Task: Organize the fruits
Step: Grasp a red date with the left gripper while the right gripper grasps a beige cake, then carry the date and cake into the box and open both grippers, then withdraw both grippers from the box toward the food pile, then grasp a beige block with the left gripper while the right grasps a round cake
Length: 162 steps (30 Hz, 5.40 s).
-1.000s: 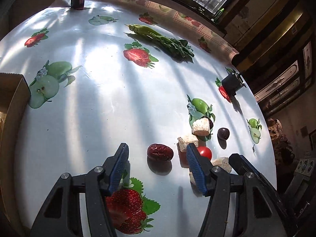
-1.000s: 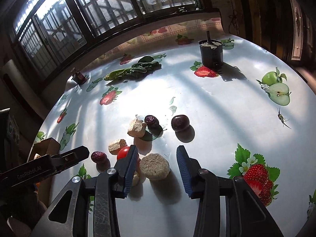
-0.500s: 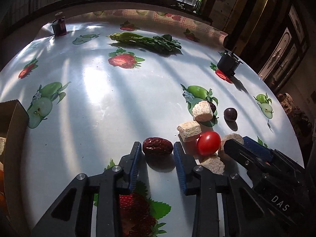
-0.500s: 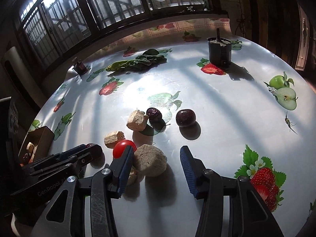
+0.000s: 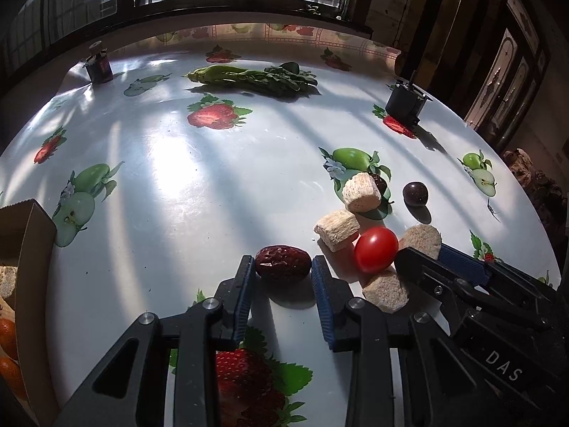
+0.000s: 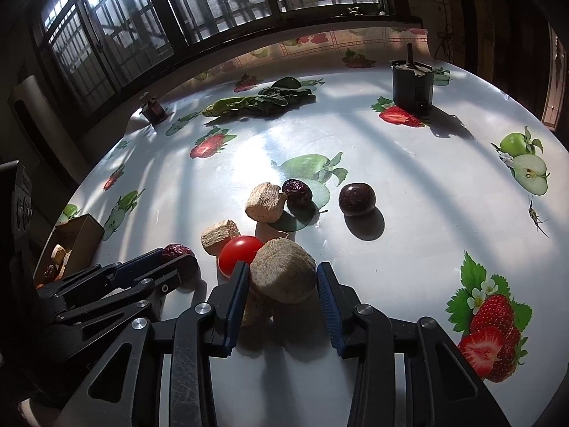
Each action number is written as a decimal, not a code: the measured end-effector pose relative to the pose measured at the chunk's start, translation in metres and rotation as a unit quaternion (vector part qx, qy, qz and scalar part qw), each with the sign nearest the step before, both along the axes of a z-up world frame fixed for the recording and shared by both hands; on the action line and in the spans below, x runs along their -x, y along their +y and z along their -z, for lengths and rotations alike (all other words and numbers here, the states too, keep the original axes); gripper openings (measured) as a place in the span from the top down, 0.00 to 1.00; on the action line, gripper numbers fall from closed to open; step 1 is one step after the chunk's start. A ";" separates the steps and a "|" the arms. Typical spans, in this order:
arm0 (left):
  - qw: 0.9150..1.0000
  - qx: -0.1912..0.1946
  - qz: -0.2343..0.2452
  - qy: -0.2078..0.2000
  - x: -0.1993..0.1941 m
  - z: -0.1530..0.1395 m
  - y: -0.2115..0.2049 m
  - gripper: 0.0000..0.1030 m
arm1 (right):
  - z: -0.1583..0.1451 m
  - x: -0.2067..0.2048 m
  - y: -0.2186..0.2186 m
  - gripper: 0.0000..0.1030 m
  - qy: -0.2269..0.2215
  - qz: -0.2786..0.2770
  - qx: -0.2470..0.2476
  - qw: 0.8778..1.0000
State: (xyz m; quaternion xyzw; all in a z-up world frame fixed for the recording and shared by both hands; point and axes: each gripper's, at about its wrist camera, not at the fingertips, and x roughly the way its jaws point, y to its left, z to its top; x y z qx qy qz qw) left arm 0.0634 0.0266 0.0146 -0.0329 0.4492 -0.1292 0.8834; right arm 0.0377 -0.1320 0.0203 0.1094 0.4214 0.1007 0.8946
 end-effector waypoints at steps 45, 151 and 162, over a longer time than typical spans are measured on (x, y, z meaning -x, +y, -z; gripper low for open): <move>0.952 -0.006 -0.304 0.041 0.152 -0.014 0.308 0.69 | -0.038 0.101 0.284 0.59 0.018 -0.281 0.008 0.959; 0.992 -0.028 -0.116 -0.027 0.122 -0.087 0.092 0.24 | 0.001 0.013 0.033 0.33 0.020 -0.037 0.070 0.997; 0.996 0.066 -0.043 0.049 -0.004 -0.038 0.017 0.26 | 0.002 0.032 -0.013 0.73 0.023 0.022 0.072 0.997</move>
